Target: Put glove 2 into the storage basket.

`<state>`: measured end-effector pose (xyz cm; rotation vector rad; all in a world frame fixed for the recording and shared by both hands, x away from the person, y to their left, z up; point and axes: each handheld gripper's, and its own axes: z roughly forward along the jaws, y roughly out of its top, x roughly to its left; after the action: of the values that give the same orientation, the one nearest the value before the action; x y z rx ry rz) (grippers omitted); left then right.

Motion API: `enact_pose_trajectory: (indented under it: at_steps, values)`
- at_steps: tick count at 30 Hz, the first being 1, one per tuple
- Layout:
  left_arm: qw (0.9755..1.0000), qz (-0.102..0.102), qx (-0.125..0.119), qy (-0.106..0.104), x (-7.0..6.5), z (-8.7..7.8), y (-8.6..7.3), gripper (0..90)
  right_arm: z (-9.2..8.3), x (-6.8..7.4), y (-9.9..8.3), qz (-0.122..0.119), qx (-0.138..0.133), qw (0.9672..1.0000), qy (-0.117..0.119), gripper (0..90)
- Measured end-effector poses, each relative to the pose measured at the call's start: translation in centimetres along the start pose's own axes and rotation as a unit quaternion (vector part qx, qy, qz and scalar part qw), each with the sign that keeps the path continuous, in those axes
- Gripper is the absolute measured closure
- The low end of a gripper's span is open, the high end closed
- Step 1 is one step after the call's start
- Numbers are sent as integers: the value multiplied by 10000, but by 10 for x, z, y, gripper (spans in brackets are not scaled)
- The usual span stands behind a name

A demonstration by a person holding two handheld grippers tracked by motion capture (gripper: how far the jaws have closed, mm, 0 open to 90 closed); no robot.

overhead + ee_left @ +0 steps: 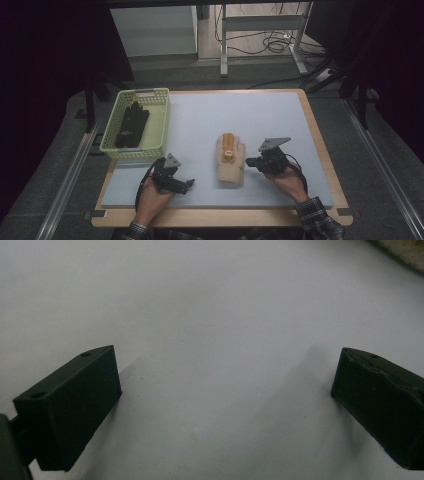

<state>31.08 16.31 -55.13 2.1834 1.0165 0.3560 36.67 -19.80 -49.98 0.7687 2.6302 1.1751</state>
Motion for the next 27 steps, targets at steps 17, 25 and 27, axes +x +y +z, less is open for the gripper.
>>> enact_pose_trajectory:
  at_steps: [17, 25, 27]
  values:
    - [10000, 2, -1, 3, 0, 0, 0, 0, 31, 29, -14, -130, 198, 9988, 425, 883]
    - [10000, 5, 1, 4, 0, 0, 0, 0, 47, 40, -3, -212, 165, 9985, 469, 882]
    - [10000, 6, 1, 4, 0, 0, 0, 0, 51, 43, 0, -215, 160, 9986, 449, 882]
